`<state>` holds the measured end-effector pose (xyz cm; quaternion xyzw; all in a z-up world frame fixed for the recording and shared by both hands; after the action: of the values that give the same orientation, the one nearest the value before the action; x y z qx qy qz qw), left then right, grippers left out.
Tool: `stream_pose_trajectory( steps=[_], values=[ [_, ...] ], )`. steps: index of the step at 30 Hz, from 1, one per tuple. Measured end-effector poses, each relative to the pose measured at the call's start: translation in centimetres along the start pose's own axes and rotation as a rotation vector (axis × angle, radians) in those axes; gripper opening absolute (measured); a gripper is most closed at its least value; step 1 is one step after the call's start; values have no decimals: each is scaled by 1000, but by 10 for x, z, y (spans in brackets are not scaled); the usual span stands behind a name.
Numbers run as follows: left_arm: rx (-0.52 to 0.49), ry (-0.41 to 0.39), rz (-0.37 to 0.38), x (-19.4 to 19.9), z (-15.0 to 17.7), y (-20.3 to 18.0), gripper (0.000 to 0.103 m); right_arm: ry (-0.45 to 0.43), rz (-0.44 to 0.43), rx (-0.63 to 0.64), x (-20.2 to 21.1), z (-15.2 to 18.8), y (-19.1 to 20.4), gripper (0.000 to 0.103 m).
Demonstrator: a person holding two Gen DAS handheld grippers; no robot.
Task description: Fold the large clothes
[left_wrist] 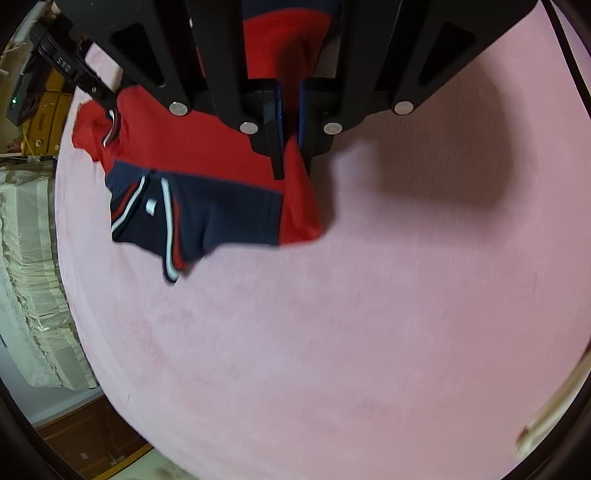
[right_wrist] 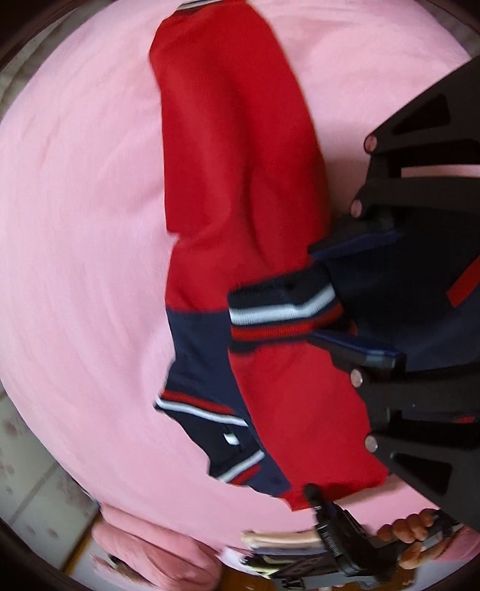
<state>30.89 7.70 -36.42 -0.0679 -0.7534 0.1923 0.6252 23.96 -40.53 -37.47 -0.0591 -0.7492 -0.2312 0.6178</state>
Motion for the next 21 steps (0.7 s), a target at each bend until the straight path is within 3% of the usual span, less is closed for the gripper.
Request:
stream_pose_trajectory(
  steps=[2, 4, 6, 8, 12, 13, 16, 18, 20, 21],
  values=[
    [-50, -35, -30, 2, -11, -9, 2, -9, -58, -27, -1, 1, 3, 41],
    [-72, -62, -49, 4, -27, -12, 2, -47, -88, -27, 1, -1, 5, 10],
    [-53, -55, -68, 1, -37, -6, 2, -66, -108, -51, 5, -1, 3, 10],
    [-47, -58, -95, 7, -42, 10, 2, -72, -69, -77, 6, 2, -8, 10],
    [-72, -104, -245, 19, -43, 31, 3, -145, 55, -147, 21, 7, -32, 10],
    [-54, -110, -278, 26, -41, 37, 6, -169, 49, -153, 26, 5, -32, 12],
    [-32, -124, -244, 48, -31, 33, 29, -222, 0, -136, 41, 0, -20, 17],
    [-75, -86, -135, 53, -12, 8, 65, -214, 7, -47, 43, -1, -4, 26],
    [-133, 0, -82, 41, 9, -13, 74, -183, 37, 40, 38, 1, 8, 39],
    [-168, 29, -103, 32, 21, -21, 74, -176, 53, 49, 35, 1, 9, 43]
  ],
)
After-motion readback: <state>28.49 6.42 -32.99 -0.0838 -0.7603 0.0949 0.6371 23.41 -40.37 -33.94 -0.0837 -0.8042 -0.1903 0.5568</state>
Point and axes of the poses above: each gripper's, at about its wrist camera, not at the fingertips, and x roughly against the way its jaws point, y to its left, z to its underside, the point moved 8 cm from there along -x, roughly the way its jaws point, and after that the axes turned 1 degree about -x, right-handed, at the moved point
